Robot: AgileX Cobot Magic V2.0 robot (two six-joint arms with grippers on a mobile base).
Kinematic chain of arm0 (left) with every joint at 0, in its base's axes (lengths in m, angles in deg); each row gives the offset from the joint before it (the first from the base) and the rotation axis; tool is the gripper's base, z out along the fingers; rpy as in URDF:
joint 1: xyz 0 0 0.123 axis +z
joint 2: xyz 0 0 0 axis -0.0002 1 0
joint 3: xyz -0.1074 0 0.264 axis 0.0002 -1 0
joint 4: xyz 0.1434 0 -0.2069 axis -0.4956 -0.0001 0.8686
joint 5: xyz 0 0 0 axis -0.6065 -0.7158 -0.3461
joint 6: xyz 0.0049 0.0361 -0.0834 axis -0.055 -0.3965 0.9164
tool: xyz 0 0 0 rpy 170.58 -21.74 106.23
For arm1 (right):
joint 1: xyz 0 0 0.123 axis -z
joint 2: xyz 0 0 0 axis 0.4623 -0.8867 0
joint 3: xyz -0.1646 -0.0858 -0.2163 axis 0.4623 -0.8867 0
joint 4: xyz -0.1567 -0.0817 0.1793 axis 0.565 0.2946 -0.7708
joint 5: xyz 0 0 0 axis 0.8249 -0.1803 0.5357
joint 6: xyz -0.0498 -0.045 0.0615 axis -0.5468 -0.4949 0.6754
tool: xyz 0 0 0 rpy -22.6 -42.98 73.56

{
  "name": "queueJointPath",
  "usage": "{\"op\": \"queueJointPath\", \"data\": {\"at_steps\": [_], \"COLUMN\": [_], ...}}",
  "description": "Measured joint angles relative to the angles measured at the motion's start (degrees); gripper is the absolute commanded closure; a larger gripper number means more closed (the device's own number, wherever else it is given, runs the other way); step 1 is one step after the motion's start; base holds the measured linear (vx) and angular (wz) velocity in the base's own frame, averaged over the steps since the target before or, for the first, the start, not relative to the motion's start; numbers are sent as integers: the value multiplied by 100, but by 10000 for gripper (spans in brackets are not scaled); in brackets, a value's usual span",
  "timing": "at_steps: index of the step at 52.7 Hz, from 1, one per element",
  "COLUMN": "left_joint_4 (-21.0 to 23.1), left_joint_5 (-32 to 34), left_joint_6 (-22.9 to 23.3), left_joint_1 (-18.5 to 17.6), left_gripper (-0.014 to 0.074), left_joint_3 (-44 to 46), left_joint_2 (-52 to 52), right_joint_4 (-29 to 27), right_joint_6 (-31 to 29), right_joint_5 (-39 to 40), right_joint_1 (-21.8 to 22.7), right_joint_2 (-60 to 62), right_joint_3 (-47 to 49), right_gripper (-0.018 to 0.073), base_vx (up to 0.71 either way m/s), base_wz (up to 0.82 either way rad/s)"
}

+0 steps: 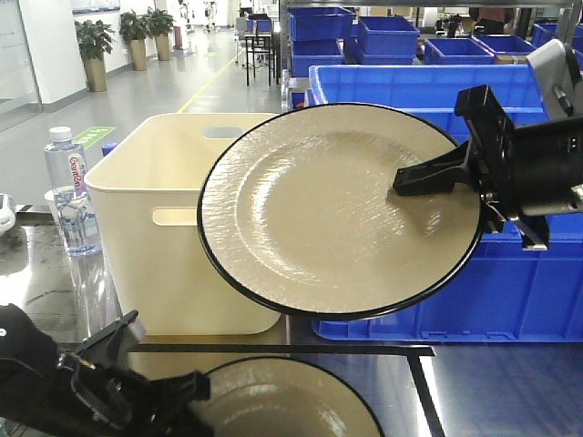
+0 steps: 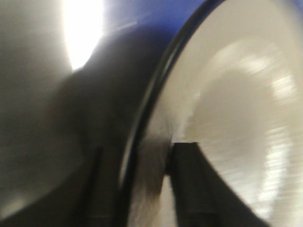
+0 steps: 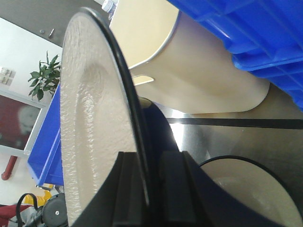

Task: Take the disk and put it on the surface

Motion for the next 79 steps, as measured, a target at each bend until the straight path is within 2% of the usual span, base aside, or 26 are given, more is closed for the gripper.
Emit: {"op": "queueJointPath", "data": {"at_steps": [6, 13, 21, 31, 36, 46, 52, 65, 71, 79], "left_joint_4": [-108, -164, -675, -1186, -1245, -1245, -1245, -1240, -1240, -1240], "left_joint_5": [-114, -161, -459, -650, -623, -581, -581, -254, -179, -168], "left_joint_6": [-14, -40, -42, 5, 10, 68, 114, 150, 150, 150], "left_joint_1": [47, 47, 154, 516, 670, 729, 729, 729, 729, 729], "left_gripper": [60, 56, 56, 56, 56, 56, 56, 56, 56, 56], "left_joint_3": [0, 5, 5, -12, -12, -12, -12, -12, -12, -12], "left_joint_2": [14, -2, -215, -974, -1542, -2439, -2880, -3581, -3745, -3763], "right_joint_4": [0, 0, 13, 20, 25, 62, 204, 743, 1031, 1181], "right_joint_6": [-12, -89, -204, -242, -251, -251, -197, -144, -132, 2], "right_joint_5": [0, -73, -194, -220, -238, -348, -369, -314, -293, -288], "right_joint_1": [0, 0, 0, 0, 0, -29, -278, -1341, -1551, -1578], "right_joint_2": [0, 0, 0, 0, 0, -48, -213, -839, -1186, -1545], "right_joint_3": [0, 0, 0, 0, 0, 0, 0, 0, 0, 0], "right_gripper": [568, 568, 568, 568, 568, 568, 568, 566, 559, 546], "base_vx": [0, 0, 0, 0, 0, 0, 0, 0, 0, 0], "base_wz": [0, 0, 0, 0, 0, 0, 0, 0, 0, 0]}}
